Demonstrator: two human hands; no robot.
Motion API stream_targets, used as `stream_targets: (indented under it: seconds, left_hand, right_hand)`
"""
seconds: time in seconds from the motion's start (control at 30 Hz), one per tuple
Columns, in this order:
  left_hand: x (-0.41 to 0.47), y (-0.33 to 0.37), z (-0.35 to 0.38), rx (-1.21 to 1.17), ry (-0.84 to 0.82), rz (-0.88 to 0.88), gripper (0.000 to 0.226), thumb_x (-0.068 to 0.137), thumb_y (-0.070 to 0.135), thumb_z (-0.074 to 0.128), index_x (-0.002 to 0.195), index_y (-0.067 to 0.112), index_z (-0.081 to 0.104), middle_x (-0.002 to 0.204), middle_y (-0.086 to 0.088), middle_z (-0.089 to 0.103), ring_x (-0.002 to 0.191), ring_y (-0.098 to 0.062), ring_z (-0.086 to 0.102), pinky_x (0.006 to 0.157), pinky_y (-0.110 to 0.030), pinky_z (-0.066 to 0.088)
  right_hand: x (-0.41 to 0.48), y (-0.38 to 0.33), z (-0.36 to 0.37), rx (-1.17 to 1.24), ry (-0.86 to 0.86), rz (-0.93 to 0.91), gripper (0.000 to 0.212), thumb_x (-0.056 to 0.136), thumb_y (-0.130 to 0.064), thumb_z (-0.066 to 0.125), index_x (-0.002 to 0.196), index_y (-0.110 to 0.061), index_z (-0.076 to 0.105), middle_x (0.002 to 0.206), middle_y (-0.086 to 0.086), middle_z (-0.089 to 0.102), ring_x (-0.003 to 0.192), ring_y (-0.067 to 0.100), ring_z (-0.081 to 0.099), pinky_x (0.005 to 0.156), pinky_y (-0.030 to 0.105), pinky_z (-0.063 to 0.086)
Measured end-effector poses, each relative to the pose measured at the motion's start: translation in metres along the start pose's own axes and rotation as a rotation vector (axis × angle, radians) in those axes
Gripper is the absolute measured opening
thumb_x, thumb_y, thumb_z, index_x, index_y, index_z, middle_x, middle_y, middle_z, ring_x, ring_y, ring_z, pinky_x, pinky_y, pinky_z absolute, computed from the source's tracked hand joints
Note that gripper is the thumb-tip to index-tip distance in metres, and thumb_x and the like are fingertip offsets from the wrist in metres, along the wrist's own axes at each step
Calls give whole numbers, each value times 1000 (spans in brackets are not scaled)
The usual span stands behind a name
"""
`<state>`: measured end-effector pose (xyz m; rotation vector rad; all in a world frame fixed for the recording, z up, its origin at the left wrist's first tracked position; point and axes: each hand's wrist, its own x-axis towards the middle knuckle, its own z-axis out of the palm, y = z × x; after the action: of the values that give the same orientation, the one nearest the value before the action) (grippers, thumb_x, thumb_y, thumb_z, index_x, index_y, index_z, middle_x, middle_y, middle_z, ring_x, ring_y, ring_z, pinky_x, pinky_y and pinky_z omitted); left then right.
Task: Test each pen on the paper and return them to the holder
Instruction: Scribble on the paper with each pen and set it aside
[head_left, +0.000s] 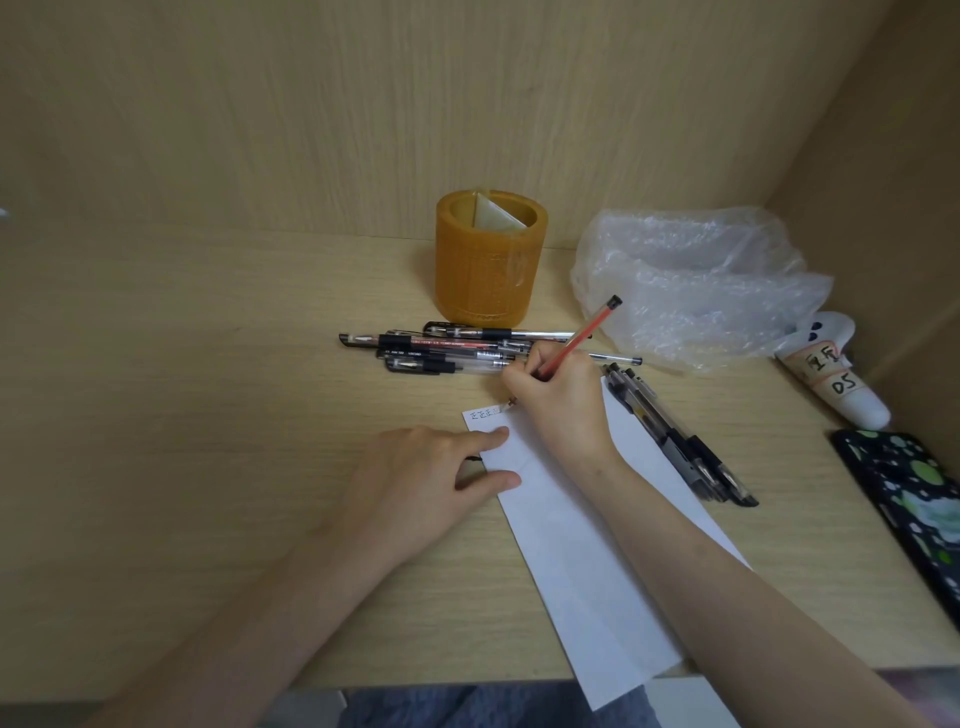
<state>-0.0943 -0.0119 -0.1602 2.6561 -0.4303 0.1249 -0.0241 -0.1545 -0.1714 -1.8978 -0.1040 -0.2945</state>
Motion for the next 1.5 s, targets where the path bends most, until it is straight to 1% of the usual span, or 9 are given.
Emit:
stream_targets:
  seconds: [0.2,0.47,0.53,0.67,0.93,1.17,1.33,1.43,1.5]
  left_hand:
    - [1,-2,1,14,-18,-19,52,78,68,46,125,46,50,49,13,39,62,-6,50,67,-24,44]
    - [4,-8,0,-212,-52,-96,48,74,64,55,118,47,50,65,18,54,65,1,52,69,-23,44]
    - [5,-14,-1,-384,-43,-139,40,81,56,53,118,48,45,83,18,60,73,2,53,73,-25,43]
    - [4,-18,-11,-827,-31,-105,35,96,18,42,128,33,38,73,9,58,72,-6,51,75,-23,40]
    - [3,-6,-26,-849,-121,12,73,92,12,51,146,31,5,107,14,69,92,-9,64,96,-31,44]
    - [0,-1,-29,-921,-121,-17,81,89,9,53,145,30,-2,115,24,63,94,-11,66,91,-19,46]
    - [1,1,-28,-956,-106,-7,79,88,4,55,144,32,6,117,26,61,91,-13,67,85,-15,47]
    - [2,0,-25,-922,-93,-5,57,87,8,57,134,31,37,116,16,65,87,-13,69,81,-19,50]
    - [1,-3,-25,-819,-18,-35,30,85,15,60,112,28,59,96,13,72,72,-9,68,65,-17,50]
  right_hand:
    - [9,-3,-9,259,50,151,41,83,0,59,48,-14,42,46,1,40,41,7,34,44,16,31]
    - [13,-9,-24,523,-74,291,36,94,-36,56,72,-8,59,50,2,48,42,11,43,42,21,32]
    - [15,-12,-28,588,-60,303,32,97,-29,52,76,-7,59,48,0,49,41,12,43,40,21,32]
    - [12,-22,-37,654,-122,255,23,94,-16,57,72,-9,53,52,2,52,41,14,44,37,20,31]
    - [-17,-37,-40,593,-227,248,34,91,-11,58,61,-15,44,47,1,35,38,11,29,38,18,23]
    - [-26,-37,-35,506,-221,218,41,90,-6,60,54,-15,41,42,1,39,37,13,31,39,19,26]
    - [-27,-35,-32,487,-255,209,44,89,-9,63,50,-21,47,43,1,42,39,14,32,41,20,28]
    - [-29,-35,-31,464,-332,200,37,86,-20,68,53,-21,50,44,1,44,39,13,33,41,19,28]
    - [-30,-34,-32,468,-355,179,29,79,-27,70,55,-22,55,45,-1,44,39,11,34,41,17,28]
